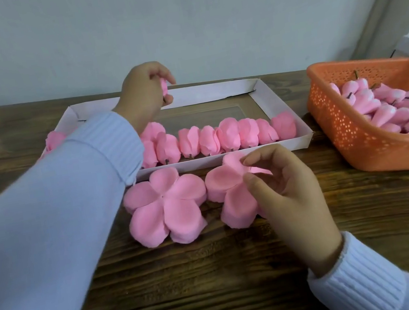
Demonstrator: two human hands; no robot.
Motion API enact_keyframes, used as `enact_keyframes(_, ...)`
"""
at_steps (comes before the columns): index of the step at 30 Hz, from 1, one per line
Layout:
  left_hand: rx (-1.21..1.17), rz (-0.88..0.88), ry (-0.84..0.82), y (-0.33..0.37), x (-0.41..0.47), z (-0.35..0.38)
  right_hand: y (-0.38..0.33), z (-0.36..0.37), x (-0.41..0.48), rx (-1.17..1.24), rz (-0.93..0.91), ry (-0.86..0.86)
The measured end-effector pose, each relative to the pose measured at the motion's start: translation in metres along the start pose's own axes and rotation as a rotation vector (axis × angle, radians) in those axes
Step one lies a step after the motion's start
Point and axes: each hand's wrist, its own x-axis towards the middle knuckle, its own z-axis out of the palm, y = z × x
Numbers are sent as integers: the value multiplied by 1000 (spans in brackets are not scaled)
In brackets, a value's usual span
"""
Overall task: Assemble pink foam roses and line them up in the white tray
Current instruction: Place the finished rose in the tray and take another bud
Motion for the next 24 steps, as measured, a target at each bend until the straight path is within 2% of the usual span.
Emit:
enact_keyframes(3, 129, -18, -69, -11, 8, 0, 0, -1, 0, -13, 17, -24)
enact_keyframes(8, 528, 22, -257, -32, 12, 1, 0, -3, -1, -24, 18, -62)
enact_keyframes(11, 678, 50, -345, -46, 13, 3, -1, -4, 0, -45, 24, -66)
enact_keyframes(15, 863, 3, -505, -56, 8, 2, -2, -3, 1, -76, 20, -70)
enact_keyframes(19, 1057, -12, -542, -59, 4, 0, -2, -3, 1, -98, 32, -77)
enact_keyframes(24, 1259, -126, -458, -54, -1, 0, -3, -4, 2, -96, 51, -82)
